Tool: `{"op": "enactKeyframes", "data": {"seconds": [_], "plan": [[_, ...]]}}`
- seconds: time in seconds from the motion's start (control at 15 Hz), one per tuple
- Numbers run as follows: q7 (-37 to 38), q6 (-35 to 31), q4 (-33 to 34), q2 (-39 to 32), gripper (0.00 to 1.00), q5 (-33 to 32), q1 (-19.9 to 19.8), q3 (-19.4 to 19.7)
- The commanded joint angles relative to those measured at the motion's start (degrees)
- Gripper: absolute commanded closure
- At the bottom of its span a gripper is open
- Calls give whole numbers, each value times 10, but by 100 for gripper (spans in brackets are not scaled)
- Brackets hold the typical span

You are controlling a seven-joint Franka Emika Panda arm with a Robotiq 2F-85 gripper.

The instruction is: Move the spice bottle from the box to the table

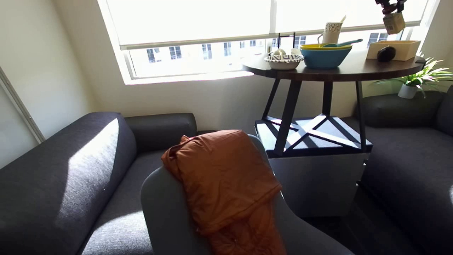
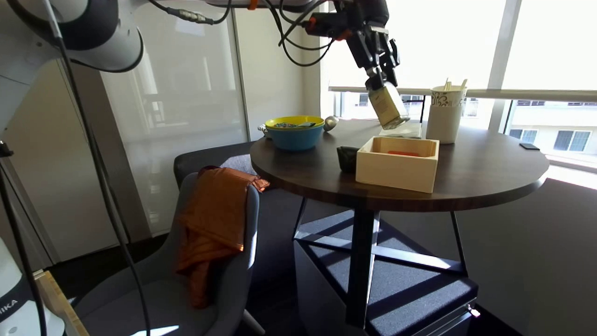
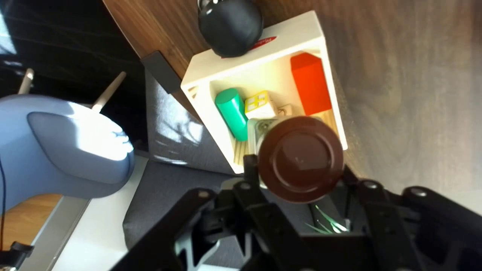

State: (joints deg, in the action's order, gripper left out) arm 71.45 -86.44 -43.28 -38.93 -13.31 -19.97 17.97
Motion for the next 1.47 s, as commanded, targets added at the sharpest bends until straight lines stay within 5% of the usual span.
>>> {"op": "enactKeyframes", "data": {"seconds": [0.0, 0.8, 1.4], "plan": [[-8, 5, 14, 30, 77, 82, -29, -34], [6, -30, 16, 4, 77, 381, -123, -131], [12, 0, 25, -50, 77, 352, -108, -113]]}}
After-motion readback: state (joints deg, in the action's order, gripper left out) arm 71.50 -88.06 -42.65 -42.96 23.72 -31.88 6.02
